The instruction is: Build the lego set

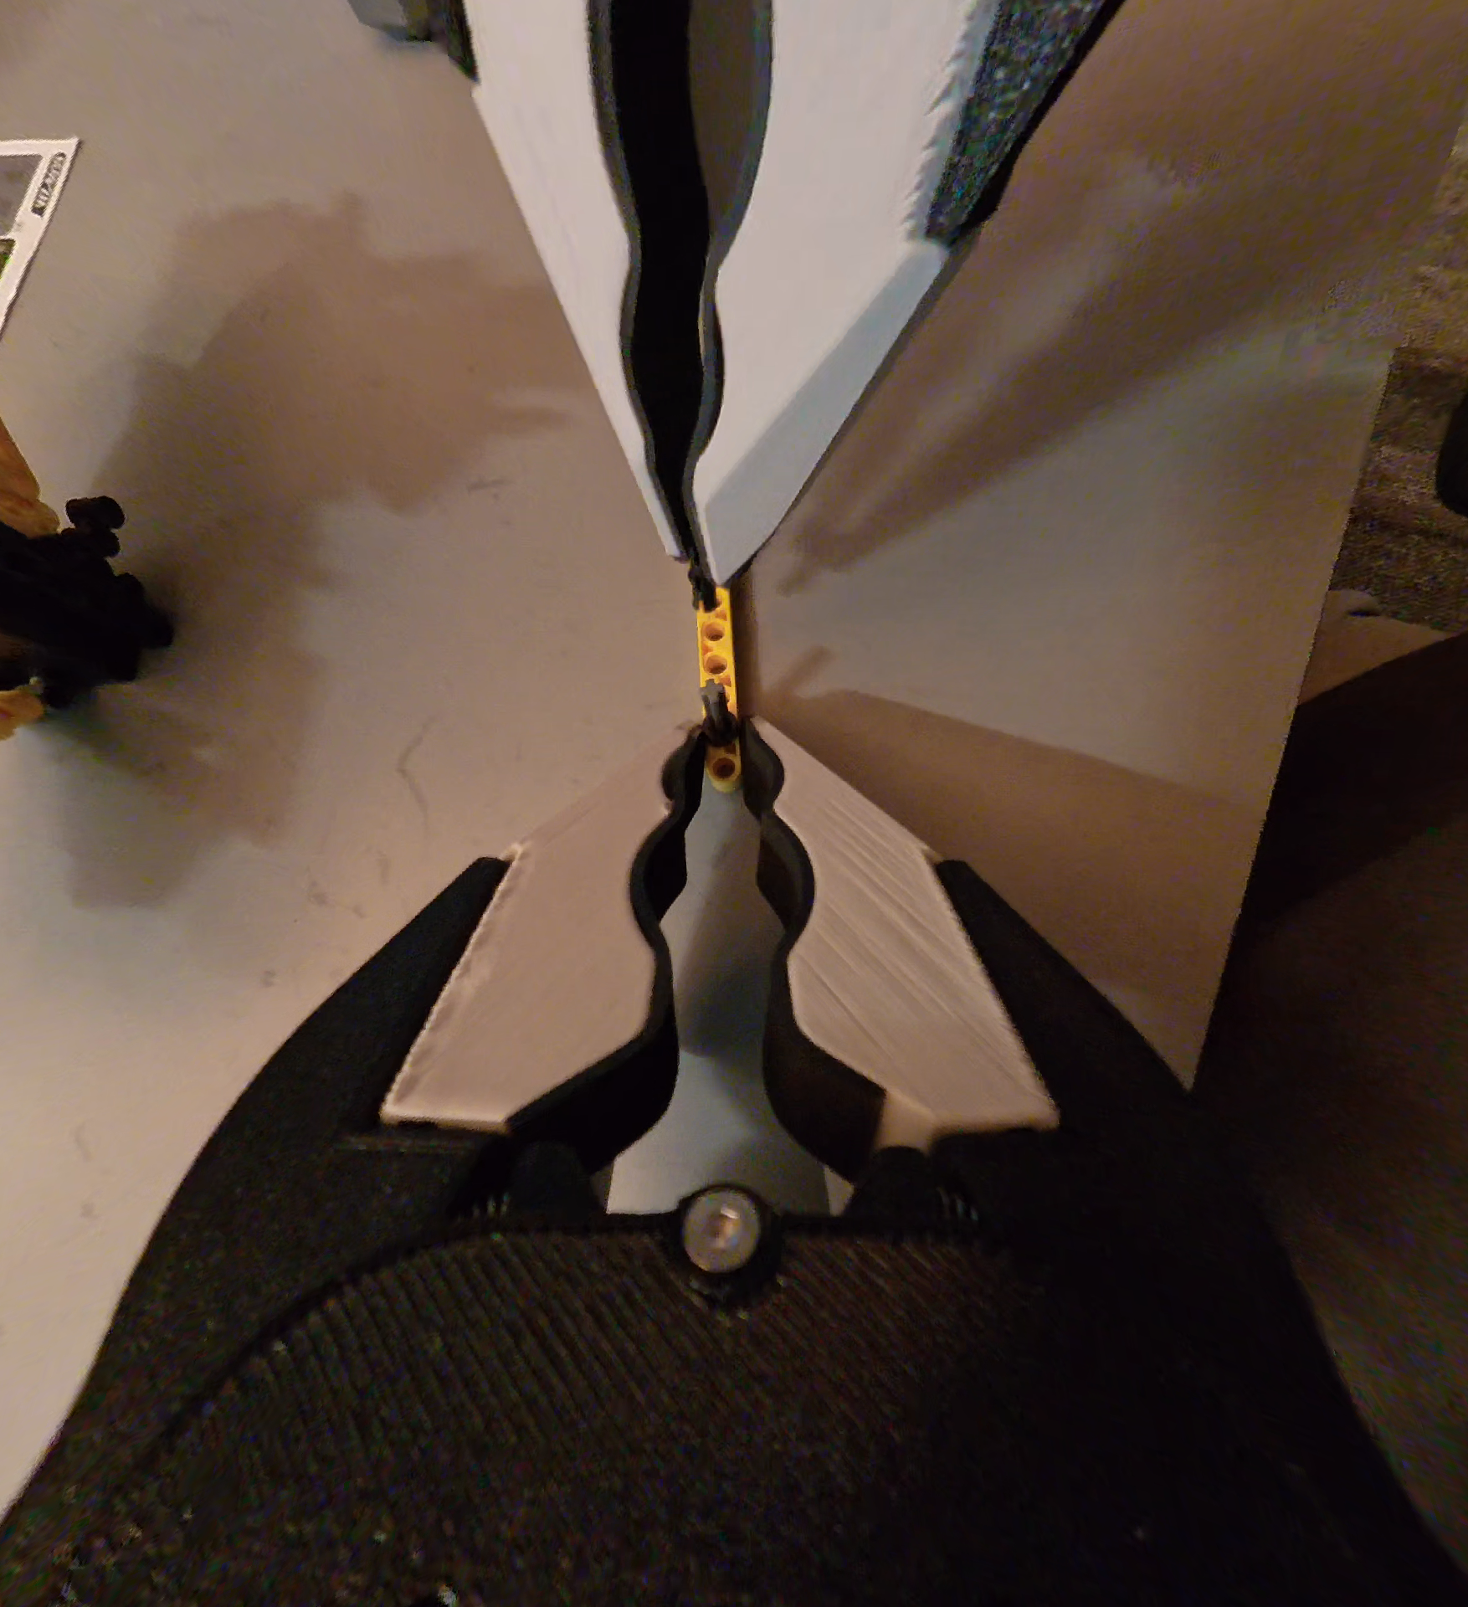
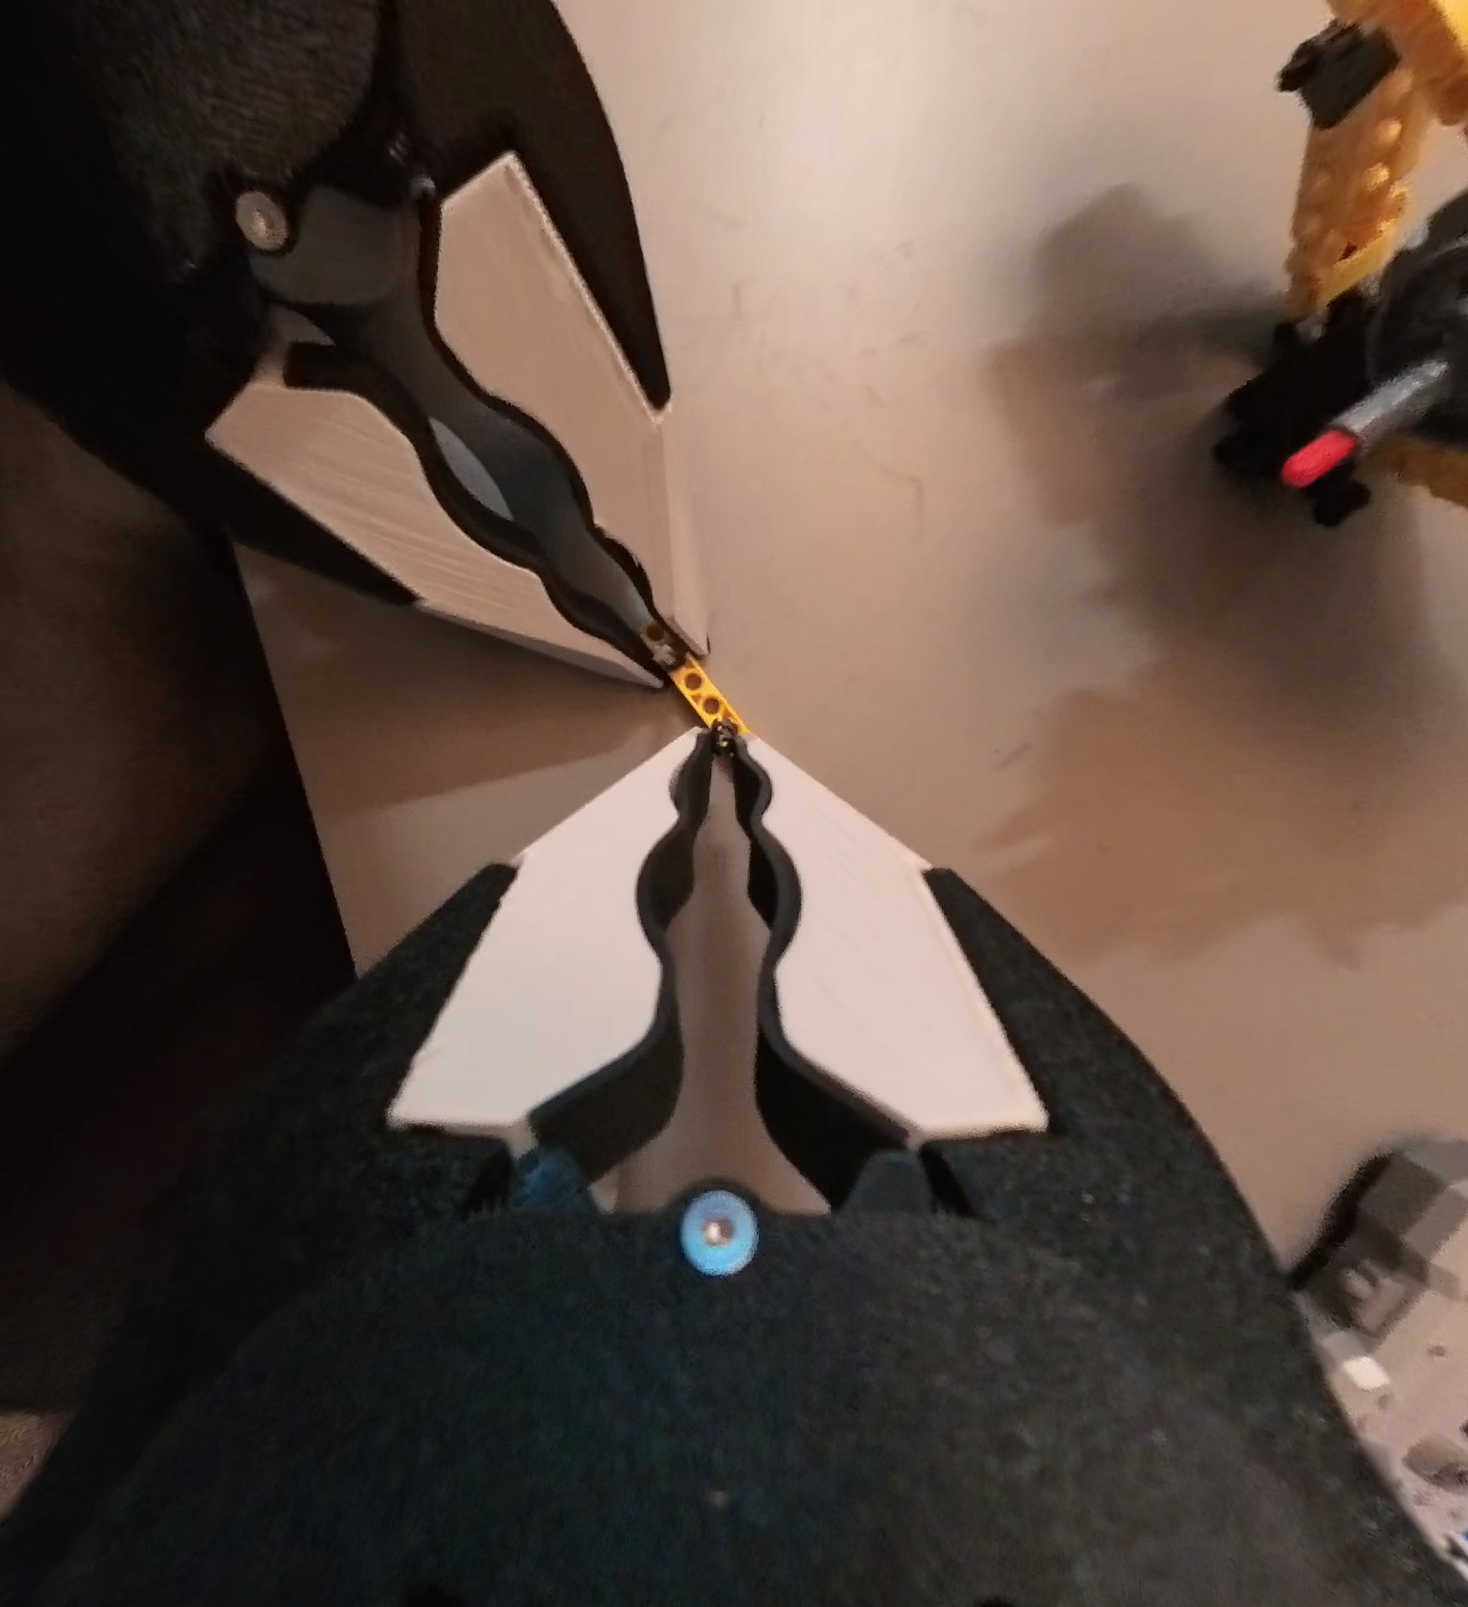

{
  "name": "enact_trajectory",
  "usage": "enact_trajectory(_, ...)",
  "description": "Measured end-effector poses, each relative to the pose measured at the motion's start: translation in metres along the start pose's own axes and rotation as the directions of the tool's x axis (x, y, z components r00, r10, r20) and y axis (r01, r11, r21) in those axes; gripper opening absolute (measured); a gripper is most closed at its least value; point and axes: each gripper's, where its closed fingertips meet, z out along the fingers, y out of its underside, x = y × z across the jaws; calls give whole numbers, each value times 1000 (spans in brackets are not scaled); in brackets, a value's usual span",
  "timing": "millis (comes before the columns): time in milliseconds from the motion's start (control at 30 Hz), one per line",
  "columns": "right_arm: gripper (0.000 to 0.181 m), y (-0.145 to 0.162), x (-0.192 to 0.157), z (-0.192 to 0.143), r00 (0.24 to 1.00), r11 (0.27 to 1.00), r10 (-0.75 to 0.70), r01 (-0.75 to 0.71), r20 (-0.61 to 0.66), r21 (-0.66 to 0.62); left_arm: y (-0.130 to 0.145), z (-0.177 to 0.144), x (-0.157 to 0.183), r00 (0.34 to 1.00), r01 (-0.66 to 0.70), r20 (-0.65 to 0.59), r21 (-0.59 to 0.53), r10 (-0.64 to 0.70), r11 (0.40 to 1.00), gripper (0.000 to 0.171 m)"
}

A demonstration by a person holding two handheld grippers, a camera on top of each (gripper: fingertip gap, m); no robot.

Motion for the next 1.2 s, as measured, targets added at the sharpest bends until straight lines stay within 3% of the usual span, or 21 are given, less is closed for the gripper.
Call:
enact_trajectory(267,3,9,1,13,996,988,-21,34,82,-154,0,0,0,1000,7,-7,0,-7,1000,7)
enact_trajectory(500,3,8,1,16,992,981,20,5,127,-195,0,0,0,1000,-13,11,0,13,1000,7)
enact_trajectory(967,3,7,0,16,989,970,-148,140,-25,-201,0,0,0,1000,-21,20,1,21,1000,7)
enact_trajectory(1200,3,7,0,16,991,976,-129,122,-23,-180,0,0,0,1000,-23,21,0,23,1000,7)
